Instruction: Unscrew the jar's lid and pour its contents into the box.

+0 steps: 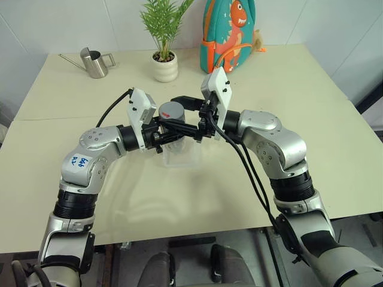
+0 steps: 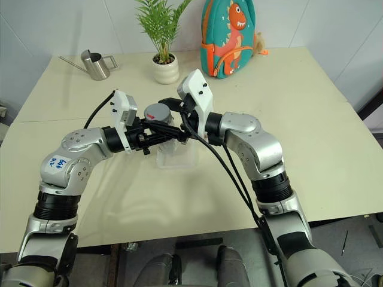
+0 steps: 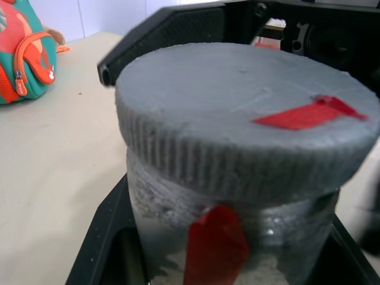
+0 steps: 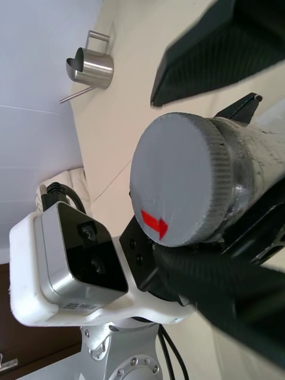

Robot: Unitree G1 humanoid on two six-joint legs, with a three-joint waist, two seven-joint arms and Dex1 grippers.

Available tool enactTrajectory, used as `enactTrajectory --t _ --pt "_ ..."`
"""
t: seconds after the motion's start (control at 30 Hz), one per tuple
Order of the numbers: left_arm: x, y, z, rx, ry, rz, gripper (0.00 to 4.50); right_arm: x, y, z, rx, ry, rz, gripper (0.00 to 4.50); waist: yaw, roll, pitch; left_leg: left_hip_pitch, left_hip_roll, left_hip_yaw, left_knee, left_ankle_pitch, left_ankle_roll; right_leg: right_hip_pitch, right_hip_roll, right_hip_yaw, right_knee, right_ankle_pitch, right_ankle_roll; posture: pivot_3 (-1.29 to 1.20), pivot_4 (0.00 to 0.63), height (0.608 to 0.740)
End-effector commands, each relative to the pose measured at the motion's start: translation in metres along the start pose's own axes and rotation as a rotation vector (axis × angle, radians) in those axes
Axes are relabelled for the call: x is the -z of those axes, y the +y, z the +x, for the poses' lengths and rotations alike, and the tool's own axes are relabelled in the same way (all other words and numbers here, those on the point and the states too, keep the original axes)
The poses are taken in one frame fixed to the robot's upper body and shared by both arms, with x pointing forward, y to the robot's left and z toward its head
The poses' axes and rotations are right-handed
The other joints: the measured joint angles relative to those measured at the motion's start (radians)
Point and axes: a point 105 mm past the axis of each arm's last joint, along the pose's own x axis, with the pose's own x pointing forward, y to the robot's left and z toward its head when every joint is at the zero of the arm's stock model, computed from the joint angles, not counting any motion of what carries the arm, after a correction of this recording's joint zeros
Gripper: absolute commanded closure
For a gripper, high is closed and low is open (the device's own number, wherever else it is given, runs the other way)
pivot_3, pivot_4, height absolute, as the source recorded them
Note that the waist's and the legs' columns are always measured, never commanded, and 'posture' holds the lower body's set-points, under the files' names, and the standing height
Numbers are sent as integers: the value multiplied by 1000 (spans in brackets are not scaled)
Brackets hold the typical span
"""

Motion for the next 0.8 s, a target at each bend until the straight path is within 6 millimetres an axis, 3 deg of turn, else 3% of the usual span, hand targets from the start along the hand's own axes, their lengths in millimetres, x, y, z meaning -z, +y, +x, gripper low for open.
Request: enactTrajectory --t 0.03,0.2,0.47,0.63,0.8 --pt "-11 -4 -3 12 -22 46 2568 -17 4 2 -26 -60 -38 1498 0 0 0 0 0 0 0 0 0 0 0 0 0 0 0 0 150 740" --pt "-9 -9 -7 69 -8 48 2568 -29 13 -4 -148 -99 -41 1498 0 0 0 0 0 0 0 0 0 0 0 0 0 0 0 0 150 740" --pt "-6 -28 -23 346 41 57 2568 -52 27 -23 -507 -107 -35 1498 -1 0 0 0 0 1 0 0 0 0 0 0 -1 0 0 0 150 740" --pt "-5 -44 -31 492 43 28 2568 -53 30 -25 -606 -89 -74 1498 -2 0 0 0 0 1 0 0 1 0 0 0 -1 0 0 0 150 740" --pt "-6 -53 -33 536 27 12 2568 -48 27 -23 -596 -93 -76 1498 -1 0 0 -1 0 1 0 0 1 0 0 0 -1 0 0 0 150 740"
